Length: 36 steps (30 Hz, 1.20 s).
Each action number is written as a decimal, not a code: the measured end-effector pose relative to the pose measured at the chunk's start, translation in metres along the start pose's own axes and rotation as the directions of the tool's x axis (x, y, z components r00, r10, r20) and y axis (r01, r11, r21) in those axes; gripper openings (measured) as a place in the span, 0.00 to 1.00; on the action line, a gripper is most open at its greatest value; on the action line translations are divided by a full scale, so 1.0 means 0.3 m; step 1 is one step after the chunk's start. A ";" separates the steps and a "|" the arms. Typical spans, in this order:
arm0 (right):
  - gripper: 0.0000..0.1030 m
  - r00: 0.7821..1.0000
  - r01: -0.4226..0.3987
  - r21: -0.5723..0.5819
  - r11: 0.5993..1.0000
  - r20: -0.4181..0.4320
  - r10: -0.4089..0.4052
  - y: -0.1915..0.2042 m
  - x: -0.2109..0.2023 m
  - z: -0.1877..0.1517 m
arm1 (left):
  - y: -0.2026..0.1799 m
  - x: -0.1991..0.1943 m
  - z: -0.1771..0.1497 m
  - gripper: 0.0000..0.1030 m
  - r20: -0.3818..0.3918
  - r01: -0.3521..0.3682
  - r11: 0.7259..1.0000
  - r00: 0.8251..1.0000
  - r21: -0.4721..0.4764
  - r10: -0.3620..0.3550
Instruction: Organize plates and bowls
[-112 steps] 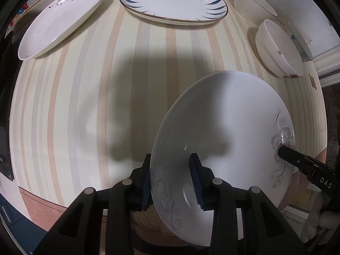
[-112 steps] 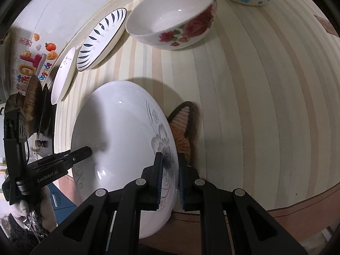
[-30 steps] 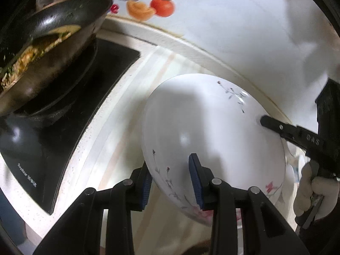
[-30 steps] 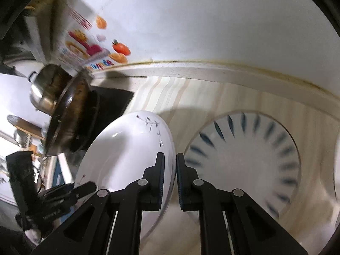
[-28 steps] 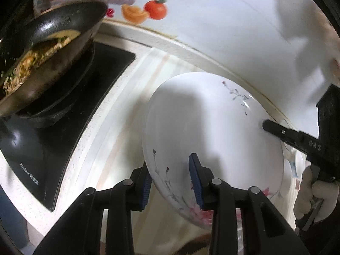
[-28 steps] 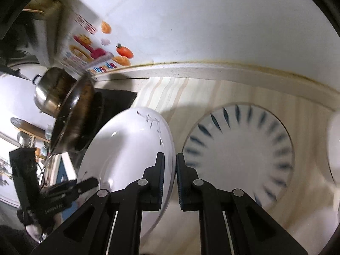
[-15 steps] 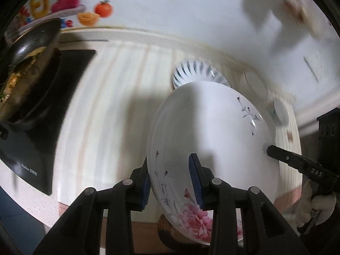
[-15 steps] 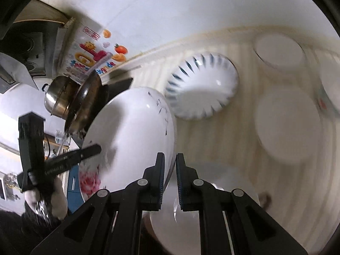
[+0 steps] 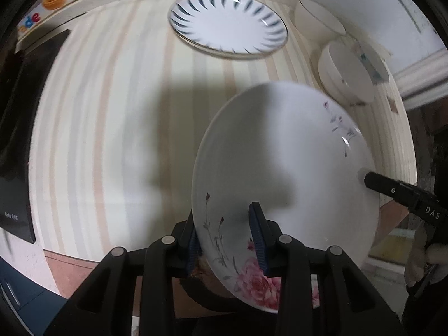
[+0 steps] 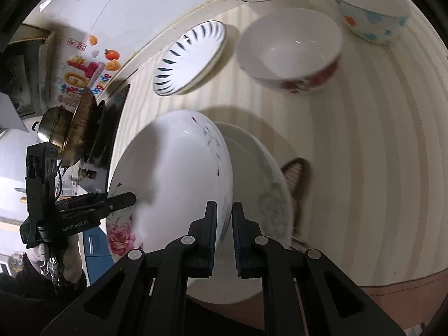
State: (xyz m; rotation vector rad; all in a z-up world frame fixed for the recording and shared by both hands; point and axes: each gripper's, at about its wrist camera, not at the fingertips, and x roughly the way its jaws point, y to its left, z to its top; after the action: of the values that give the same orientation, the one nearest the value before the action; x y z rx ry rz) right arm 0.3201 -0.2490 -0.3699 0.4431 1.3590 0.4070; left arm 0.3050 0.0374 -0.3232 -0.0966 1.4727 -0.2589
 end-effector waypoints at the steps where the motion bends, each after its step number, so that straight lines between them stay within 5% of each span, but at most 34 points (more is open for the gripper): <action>1: 0.12 1.000 0.003 0.005 1.000 0.001 -0.003 -0.012 -0.002 -0.005 | -0.010 0.009 0.000 0.30 -0.007 -0.006 1.000 1.000 0.009 0.006; 36: 0.14 0.990 0.134 0.054 0.989 -0.058 -0.131 -0.052 0.030 -0.056 | -0.206 0.199 0.094 0.30 -0.081 -0.122 0.990 0.989 0.064 0.127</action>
State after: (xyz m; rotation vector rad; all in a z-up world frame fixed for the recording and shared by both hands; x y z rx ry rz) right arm 0.3053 -0.2564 -0.3882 0.3891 1.4474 0.2721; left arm 0.3305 -0.0389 -0.3645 0.0548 1.5474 -0.2072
